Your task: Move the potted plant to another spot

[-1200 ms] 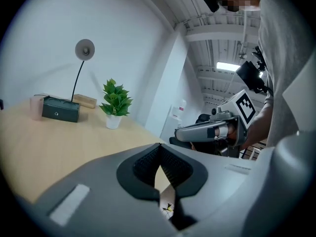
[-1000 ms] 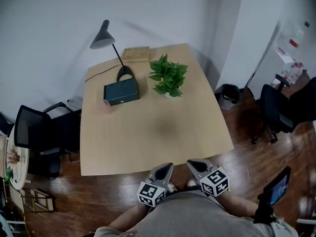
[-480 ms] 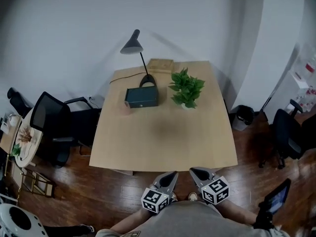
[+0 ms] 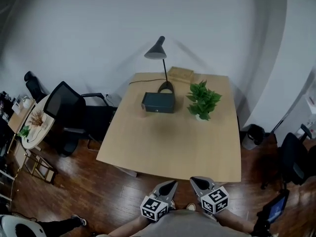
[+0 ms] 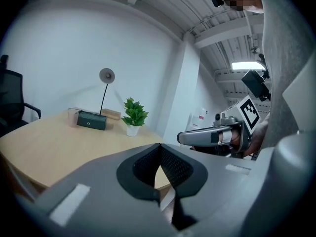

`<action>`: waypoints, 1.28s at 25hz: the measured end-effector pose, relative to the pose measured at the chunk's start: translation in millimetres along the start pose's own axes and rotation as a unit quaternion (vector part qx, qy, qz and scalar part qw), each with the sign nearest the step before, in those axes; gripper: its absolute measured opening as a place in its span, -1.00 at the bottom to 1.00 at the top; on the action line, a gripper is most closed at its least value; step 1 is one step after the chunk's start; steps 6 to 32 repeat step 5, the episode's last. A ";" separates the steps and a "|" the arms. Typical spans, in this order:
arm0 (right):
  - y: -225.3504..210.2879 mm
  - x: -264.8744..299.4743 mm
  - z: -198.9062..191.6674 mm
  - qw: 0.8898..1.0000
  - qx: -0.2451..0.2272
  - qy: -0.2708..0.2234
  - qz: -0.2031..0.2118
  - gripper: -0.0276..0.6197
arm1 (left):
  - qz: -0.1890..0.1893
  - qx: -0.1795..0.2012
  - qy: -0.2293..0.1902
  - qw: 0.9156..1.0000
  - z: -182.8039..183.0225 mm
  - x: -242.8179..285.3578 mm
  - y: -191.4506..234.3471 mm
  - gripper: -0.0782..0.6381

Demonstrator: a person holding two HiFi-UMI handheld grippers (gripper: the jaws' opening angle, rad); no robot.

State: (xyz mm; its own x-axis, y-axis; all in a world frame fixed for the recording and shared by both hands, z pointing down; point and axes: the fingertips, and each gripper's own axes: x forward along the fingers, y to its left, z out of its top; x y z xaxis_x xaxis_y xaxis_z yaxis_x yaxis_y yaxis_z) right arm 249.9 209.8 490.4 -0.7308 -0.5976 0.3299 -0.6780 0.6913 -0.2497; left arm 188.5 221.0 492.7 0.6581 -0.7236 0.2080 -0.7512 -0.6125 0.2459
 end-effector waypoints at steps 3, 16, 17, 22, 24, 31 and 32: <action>0.0 0.9 0.9 1.000 0.003 -0.001 0.004 -0.90 | 0.015 -0.007 -0.006 1.000 0.9 -2.5 1.0 -0.78; -1.2 1.9 3.5 1.000 0.001 -0.004 0.006 -0.90 | 0.020 -0.008 -0.010 1.000 2.5 -2.5 1.0 -0.78; -1.2 1.9 3.5 1.000 0.001 -0.004 0.006 -0.90 | 0.020 -0.008 -0.010 1.000 2.5 -2.5 1.0 -0.78; -1.2 1.9 3.5 1.000 0.001 -0.004 0.006 -0.90 | 0.020 -0.008 -0.010 1.000 2.5 -2.5 1.0 -0.78; -1.2 1.9 3.5 1.000 0.001 -0.004 0.006 -0.90 | 0.020 -0.008 -0.010 1.000 2.5 -2.5 1.0 -0.78; -1.2 1.9 3.5 1.000 0.001 -0.004 0.006 -0.90 | 0.020 -0.008 -0.010 1.000 2.5 -2.5 1.0 -0.78; -1.2 1.9 3.5 1.000 0.001 -0.004 0.006 -0.90 | 0.020 -0.008 -0.010 1.000 2.5 -2.5 1.0 -0.78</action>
